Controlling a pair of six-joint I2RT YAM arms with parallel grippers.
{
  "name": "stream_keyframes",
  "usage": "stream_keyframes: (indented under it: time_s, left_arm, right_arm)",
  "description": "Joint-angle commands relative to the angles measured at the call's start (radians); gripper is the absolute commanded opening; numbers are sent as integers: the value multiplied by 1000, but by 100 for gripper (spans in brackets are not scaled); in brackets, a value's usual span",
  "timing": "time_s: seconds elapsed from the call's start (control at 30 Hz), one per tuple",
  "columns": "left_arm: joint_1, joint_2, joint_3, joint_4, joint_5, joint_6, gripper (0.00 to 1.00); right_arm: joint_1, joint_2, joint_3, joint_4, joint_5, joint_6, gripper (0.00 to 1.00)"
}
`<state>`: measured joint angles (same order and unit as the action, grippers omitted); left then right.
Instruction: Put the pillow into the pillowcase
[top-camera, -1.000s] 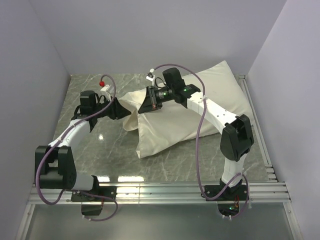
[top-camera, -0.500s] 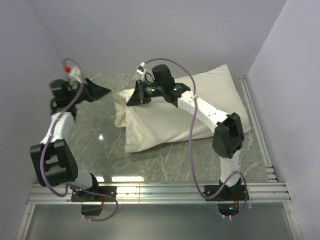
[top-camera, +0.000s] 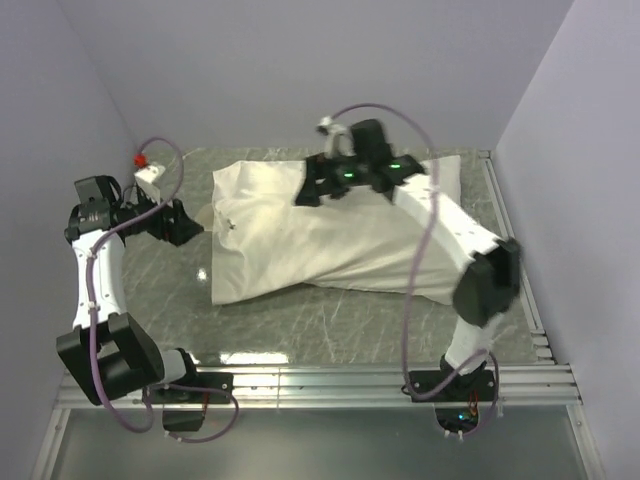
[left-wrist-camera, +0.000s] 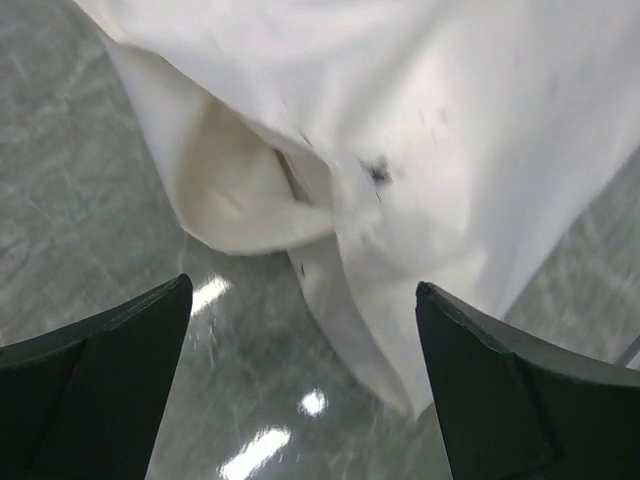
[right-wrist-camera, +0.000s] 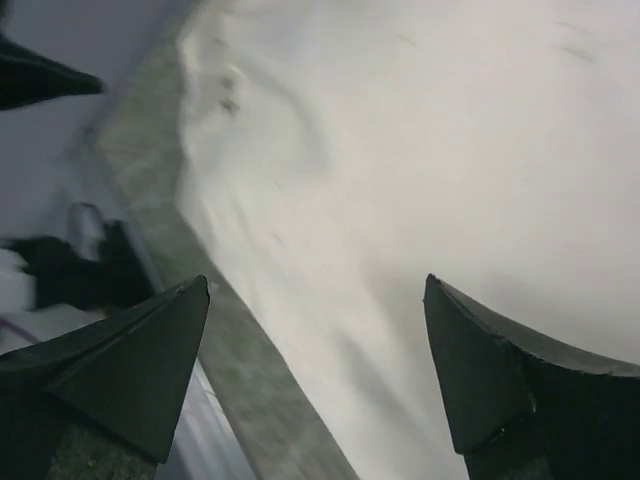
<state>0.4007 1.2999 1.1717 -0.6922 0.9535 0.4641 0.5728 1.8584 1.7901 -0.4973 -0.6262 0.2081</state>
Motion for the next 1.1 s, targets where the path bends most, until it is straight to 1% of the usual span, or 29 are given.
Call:
stream_keyframes:
  time_s: [0.0,0.03,0.07,0.1,0.13,0.17,0.2,0.23,0.27,0.3,0.33,0.37,0.43,0.47,0.5,0.57,0.63,0.67,0.7,0.73,0.8,0.83,0.87,0.9,0.93,0.97,1.0,1.03,1.07]
  left_arm:
    - [-49,-144,-62,-340,-71,526,99]
    - [-68,-183,-131,-333,-100,566,99]
    - [-91,-224,-174,-320,-139,641,99]
    - [-143,-308,-216,-282,-172,671,99]
    - [-175,-350,-301,-258,-230,691,99]
    - [-206,-393,-344,-225,-251,703,99]
    - [-267,-468,-380,-180,-266,703,99]
    - [-302,-499,-447,-149,-304,699,99]
    - [-386,-523,-481,-112,-330,647,99]
    - [-434,-549,-509,-74,-369,618,99]
    - [-471,-554,-562,12,-401,592,99]
    - [-503,-559,-587,55,-459,544,99]
    - [-563,-565,-650,150,-502,507,99]
    - [-583,-564,-670,246,-557,481,99]
    - [-632,-551,-687,276,-584,481,99]
    - [-678,-538,-730,376,-633,470,99]
    - [-747,-504,-767,445,-700,452,99]
    - [-775,-487,-774,515,-728,429,99]
    - [-824,-449,-791,564,-808,412,99]
    - [-842,-427,-796,606,-840,397,99]
    - [-859,-363,-790,676,-886,367,92]
    - [-861,-341,-768,684,-922,354,78]
    - [-861,-321,-753,685,-933,314,69]
    - [-858,-289,-732,683,-946,297,58]
    - [-859,-283,-698,668,-950,279,36]
    - [-853,-284,-684,659,-950,256,28]
    - [-850,-306,-661,646,-950,248,22]
    - [-847,-324,-652,623,-932,246,11]
    - [-844,-342,-643,614,-924,242,5]
  right_arm:
    - [-76,-419,-192,-194,164,-375,95]
    - [-80,-494,-354,-188,227,-482,95]
    - [-82,-566,-435,-185,276,-525,95]
    - [-83,-700,-513,-184,366,-562,95]
    - [-85,-761,-650,-181,405,-616,95]
    - [-90,-818,-717,-185,433,-637,95]
    - [-91,-919,-774,-190,462,-659,95]
    - [-94,-964,-887,-188,509,-696,95]
    - [-93,-1034,-943,-184,534,-716,95]
    - [-93,-1060,-987,-167,548,-731,95]
    - [-90,-1077,-1077,-150,584,-760,95]
    - [-88,-1084,-1115,-135,608,-774,95]
    - [-87,-1085,-1213,-60,655,-815,95]
    - [-82,-1075,-1239,-37,680,-831,95]
    - [-77,-1062,-1261,6,697,-842,95]
    - [-53,-1038,-1304,40,739,-869,95]
    - [-34,-981,-1334,86,772,-874,95]
    - [-10,-941,-1347,103,793,-878,96]
    - [2,-920,-1377,153,837,-883,96]
    - [12,-898,-1394,187,868,-888,96]
    - [31,-837,-1419,294,951,-898,94]
    - [32,-814,-1425,327,974,-888,90]
    - [32,-792,-1423,354,1002,-882,85]
    - [30,-760,-1420,403,1028,-874,70]
    - [27,-755,-1411,422,1066,-872,58]
    - [22,-768,-1407,433,1083,-877,43]
    - [19,-783,-1397,446,1094,-889,11]
    - [15,-803,-1391,447,1111,-897,0]
    - [10,-844,-1382,444,1117,-906,0]
